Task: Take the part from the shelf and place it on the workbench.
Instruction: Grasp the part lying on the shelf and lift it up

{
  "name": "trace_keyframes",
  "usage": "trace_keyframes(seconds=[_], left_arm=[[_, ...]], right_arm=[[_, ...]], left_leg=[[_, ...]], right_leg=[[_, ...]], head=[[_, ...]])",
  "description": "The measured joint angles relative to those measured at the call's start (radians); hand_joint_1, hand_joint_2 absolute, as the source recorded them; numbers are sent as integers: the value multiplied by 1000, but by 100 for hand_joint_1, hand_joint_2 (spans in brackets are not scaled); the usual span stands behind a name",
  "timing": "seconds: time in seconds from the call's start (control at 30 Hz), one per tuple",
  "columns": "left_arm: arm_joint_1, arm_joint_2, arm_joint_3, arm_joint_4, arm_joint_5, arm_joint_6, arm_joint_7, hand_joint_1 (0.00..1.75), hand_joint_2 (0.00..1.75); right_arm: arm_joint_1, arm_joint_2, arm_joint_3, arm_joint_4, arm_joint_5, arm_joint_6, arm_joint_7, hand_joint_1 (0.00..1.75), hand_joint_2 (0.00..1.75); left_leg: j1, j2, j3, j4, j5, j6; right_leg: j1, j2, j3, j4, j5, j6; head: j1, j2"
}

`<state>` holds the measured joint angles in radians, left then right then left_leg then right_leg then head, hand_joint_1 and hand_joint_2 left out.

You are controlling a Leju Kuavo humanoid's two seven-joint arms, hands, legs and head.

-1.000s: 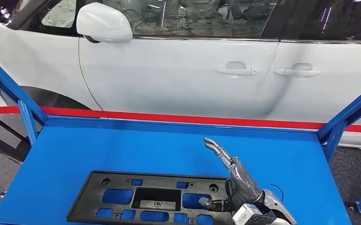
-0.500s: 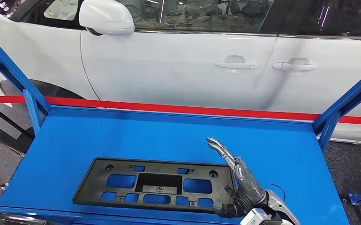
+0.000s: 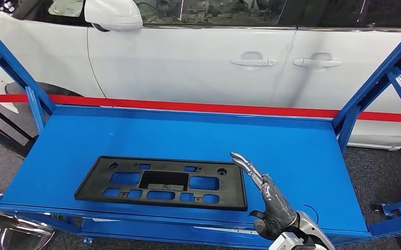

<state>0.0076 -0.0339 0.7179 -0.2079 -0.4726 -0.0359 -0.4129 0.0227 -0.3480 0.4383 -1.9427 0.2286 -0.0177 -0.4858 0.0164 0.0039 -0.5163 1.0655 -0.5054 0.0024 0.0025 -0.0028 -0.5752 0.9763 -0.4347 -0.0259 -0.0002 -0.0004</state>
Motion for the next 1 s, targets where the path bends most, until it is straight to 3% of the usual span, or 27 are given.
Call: trace_keyframes(seconds=[0.03, 0.07, 0.13, 0.17, 0.23, 0.3, 0.33, 0.37, 0.4, 0.47, 0.53, 0.57, 0.67, 0.73, 0.8, 0.83, 0.87, 0.9, 0.93, 1.0], left_arm=[[-1, 0, 0, 0, 0, 0, 0, 0, 0], [-2, 1, 0, 0, 0, 0, 0, 0, 0], [-2, 0, 1, 0, -1, 0, 0, 0, 0], [-2, 0, 1, 0, -1, 0, 0, 0, 0], [-2, 0, 2, 0, -2, -1, 0, 0, 0], [-3, 0, 5, 0, -4, -2, -1, 0, 0], [-2, 0, 7, 0, -4, -3, -1, 0, 0], [-2, 0, 9, 0, -5, -3, -1, 0, 0], [-2, 0, 11, 0, -6, -3, 0, 0, 0], [-2, -1, 15, 0, -7, -4, 0, 0, 0], [-2, -2, 17, 0, -10, -6, 0, 0, 0], [-3, -2, 18, 0, -12, -7, 0, 0, 0], [-7, -2, 20, 0, -20, -10, 0, 0, 0], [-10, -2, 21, 0, -26, -13, 1, 0, 0], [-11, -2, 21, 0, -34, -16, 1, 0, 0], [-11, -2, 21, 0, -38, -17, 2, 0, 0], [-11, -2, 22, 0, -43, -18, 2, 0, 0], [-11, -1, 22, 0, -47, -19, 2, 0, 0], [-12, -1, 22, 0, -50, -20, 3, 0, 0], [-14, 0, 24, 0, -58, -22, 3, 0, 0]], right_arm=[[0, 0, 0, -2, -2, 1, -1, 0, 0], [0, 0, 0, -3, -4, 2, -4, 0, 0], [1, 0, -1, -7, -9, 5, -8, 0, 0], [1, -1, -1, -9, -11, 6, -10, 0, 0], [3, -2, -4, -12, -14, 10, -13, 0, 0], [4, -2, -7, -13, -15, 15, -15, 0, 0], [5, -2, -8, -13, -16, 17, -16, 0, 0], [6, -2, -8, -13, -17, 21, -16, 0, 0], [7, -2, -8, -13, -19, 29, -14, 0, 0], [6, -5, -8, -13, -24, 54, -4, 0, 0], [-1, -9, -7, -13, -27, 79, 10, 0, 0], [-9, -10, -4, -12, -26, 90, 18, 0, 44], [-45, -10, 25, 6, -11, 127, 55, 0, 175], [-82, -9, 59, 33, 6, 138, 84, 0, 175], [-124, -4, 96, 68, 36, 129, 115, 0, 175], [-145, 1, 115, 88, 56, 118, 131, 0, 175], [-167, 7, 134, 108, 78, 107, 145, 0, 175], [-189, 15, 153, 128, 99, 95, 159, 0, 175], [-213, 25, 172, 148, 119, 83, 172, 0, 175], [-259, 47, 213, 183, 153, 62, 193, 0, 175]], left_leg=[[-3, 0, 41, -64, 0, 4], [-6, -1, 64, -101, -5, 7], [-6, 0, 66, -119, -3, 14], [-5, 2, 61, -120, 4, 20], [0, 7, 45, -124, 21, 36], [-2, 9, 21, -120, 37, 44], [-3, 10, 8, -117, 45, 44], [-4, 10, -6, -114, 51, 43], [-4, 10, -18, -111, 57, 41], [-4, 9, -35, -108, 68, 37], [-7, 9, -42, -105, 77, 29], [-7, 9, -45, -105, 82, 23], [-7, 9, -52, -101, 88, 3], [-6, 6, -78, -44, 43, -7], [-4, 3, -132, 88, -37, -15], [-3, 3, -158, 154, -65, -18], [-3, 3, -170, 191, -73, -20], [-3, 3, -164, 192, -62, -22], [-3, 3, -138, 154, -35, -22], [-4, 3, -58, 19, 20, -18]], right_leg=[[1, 0, -5, 1, 7, 5], [2, -1, -8, 2, 13, 10], [2, -1, -12, 3, 22, 21], [0, 0, -16, 11, 12, 27], [-3, 3, -41, 75, -54, 38], [-8, 3, -82, 202, -146, 46], [-10, 3, -94, 257, -170, 49], [-12, 3, -93, 285, -170, 50], [-12, 3, -75, 278, -149, 50], [-11, 3, 11, 166, -86, 43], [-6, 2, 102, 25, -70, 30], [-3, 2, 126, -16, -76, 25], [-4, 1, 129, -44, -74, 12], [-9, -3, 120, -49, -59, -1], [-9, -5, 102, -43, -50, -9], [-8, -5, 92, -38, -47, -9], [-7, -5, 83, -32, -44, -9], [-7, -5, 75, -25, -43, -8], [-7, -5, 69, -19, -43, -7], [-6, -4, 58, -6, -45, -2]], head=[[0, 0], [0, 0], [0, 0], [0, 0], [0, 0], [0, 0], [0, 0], [0, 0], [0, 0], [0, 0], [0, 0], [0, 0], [0, 0], [0, 0], [-1, 0], [-1, 0], [-1, 0], [-1, 0], [-1, 0], [-1, 0]])
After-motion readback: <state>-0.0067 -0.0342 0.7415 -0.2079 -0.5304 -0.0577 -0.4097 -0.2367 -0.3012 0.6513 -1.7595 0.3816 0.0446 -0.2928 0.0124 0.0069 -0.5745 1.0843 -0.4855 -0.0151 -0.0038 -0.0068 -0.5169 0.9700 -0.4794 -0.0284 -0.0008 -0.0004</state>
